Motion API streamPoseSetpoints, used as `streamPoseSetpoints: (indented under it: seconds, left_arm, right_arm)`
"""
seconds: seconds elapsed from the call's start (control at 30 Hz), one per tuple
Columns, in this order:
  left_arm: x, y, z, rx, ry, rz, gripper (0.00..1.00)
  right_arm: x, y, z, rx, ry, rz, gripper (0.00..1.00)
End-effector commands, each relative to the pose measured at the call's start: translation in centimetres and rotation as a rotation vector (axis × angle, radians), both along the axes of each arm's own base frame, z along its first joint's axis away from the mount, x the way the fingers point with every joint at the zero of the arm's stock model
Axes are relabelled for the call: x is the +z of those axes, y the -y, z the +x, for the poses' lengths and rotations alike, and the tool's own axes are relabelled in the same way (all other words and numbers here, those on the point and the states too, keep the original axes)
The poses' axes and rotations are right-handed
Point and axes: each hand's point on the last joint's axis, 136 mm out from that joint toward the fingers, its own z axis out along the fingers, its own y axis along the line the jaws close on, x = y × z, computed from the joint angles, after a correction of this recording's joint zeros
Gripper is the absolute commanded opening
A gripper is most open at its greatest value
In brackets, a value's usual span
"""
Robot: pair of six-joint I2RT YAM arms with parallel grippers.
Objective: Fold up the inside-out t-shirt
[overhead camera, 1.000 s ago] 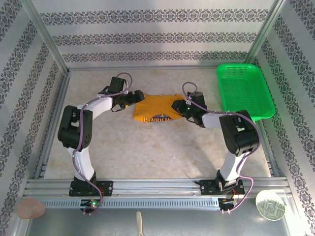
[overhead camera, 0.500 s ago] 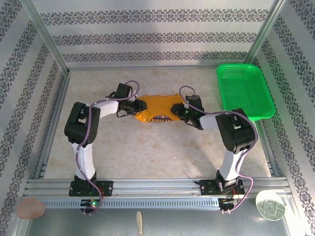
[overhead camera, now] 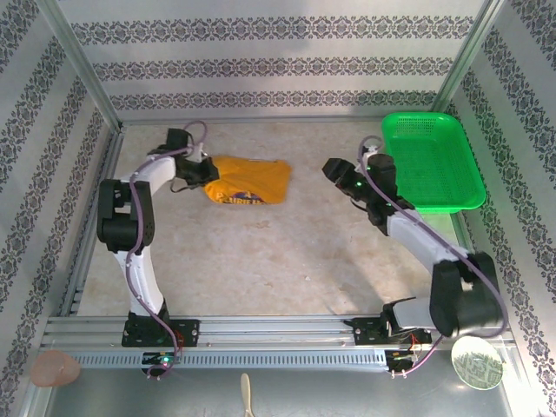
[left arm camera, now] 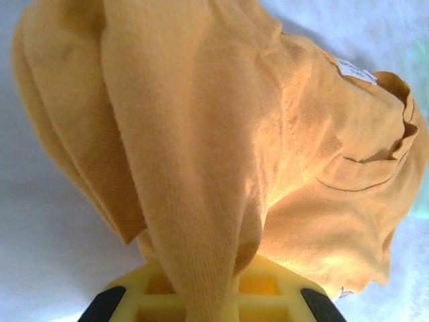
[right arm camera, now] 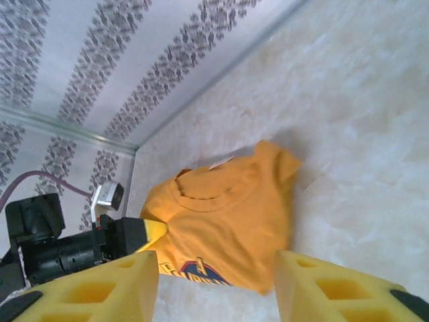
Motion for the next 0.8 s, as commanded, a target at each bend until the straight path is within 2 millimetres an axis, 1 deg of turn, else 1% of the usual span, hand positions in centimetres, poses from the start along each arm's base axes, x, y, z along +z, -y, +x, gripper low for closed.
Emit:
streamPoseSetpoints:
  seconds: [0.0,0.1,0.13,0.23,0.27,0.3,0.33,0.37,0.4,0.47,0.5,0.53,0.57,0.63,0.7,0.77]
  left_arm:
    - [-0.2,-6.5,-1.5,0.003,-0.067,0.115,0.0]
    - [0.4,-10.7,-0.3,0.077,-0.06,0.142,0.0]
    - [0.3,-11.8,0.0,0.093,-0.066,0.156,0.0]
    - [0.4,-14.4,1.3,0.121,-0.074,0.182,0.0]
    - [0.3,-15.0,1.8,0.118,-0.079,0.204,0.01]
    - [-0.2,-15.6,1.9,0.114,-0.1,0.233,0.08]
    - [-0.6,-16.2,2.0,0.115,-0.119,0.266,0.2]
    - [-0.8,-17.1,2.3,0.122,-0.131,0.309,0.37]
    - [-1.2,-18.1,2.2,0.137,-0.153,0.354,0.57]
    - [-0.9,-20.3,2.2,0.193,-0.164,0.42,0.79]
    - [-0.2,-21.1,2.3,0.227,-0.153,0.44,0.88]
    - [0.4,-22.0,2.4,0.264,-0.136,0.455,0.97]
    - [1.7,-22.8,2.4,0.308,-0.108,0.456,1.0]
    - [4.1,-23.5,2.6,0.388,-0.031,0.414,1.0]
    - [7.4,-23.8,2.7,0.463,0.071,0.365,1.0]
    - [10.3,-22.9,2.5,0.484,0.164,0.319,1.0]
  right_arm:
    - [-2.0,2.5,-2.7,-0.027,-0.077,-0.085,0.53]
    - [-1.7,4.7,-4.2,-0.073,-0.076,-0.109,0.55]
    - [-1.8,5.3,-4.7,-0.088,-0.081,-0.113,0.57]
    - [-2.2,6.3,-5.7,-0.109,-0.095,-0.116,0.58]
    - [-2.5,6.5,-6.0,-0.11,-0.103,-0.12,0.6]
    - [-2.9,6.7,-6.3,-0.112,-0.115,-0.125,0.61]
    - [-3.1,6.9,-6.4,-0.114,-0.117,-0.13,0.63]
    - [-3.2,7.1,-6.6,-0.118,-0.12,-0.139,0.66]
    - [-3.3,7.4,-6.7,-0.125,-0.125,-0.155,0.7]
    - [-3.1,8.2,-7.0,-0.144,-0.128,-0.201,0.78]
    - [-2.9,8.8,-7.2,-0.157,-0.126,-0.235,0.84]
    - [-2.5,9.3,-7.3,-0.17,-0.12,-0.268,0.96]
    - [-2.1,10.0,-7.4,-0.19,-0.117,-0.313,0.98]
    - [-1.5,11.5,-7.4,-0.244,-0.118,-0.394,0.98]
    - [-0.7,13.3,-7.3,-0.318,-0.118,-0.473,0.99]
    - [-0.3,15.1,-7.2,-0.397,-0.126,-0.549,0.98]
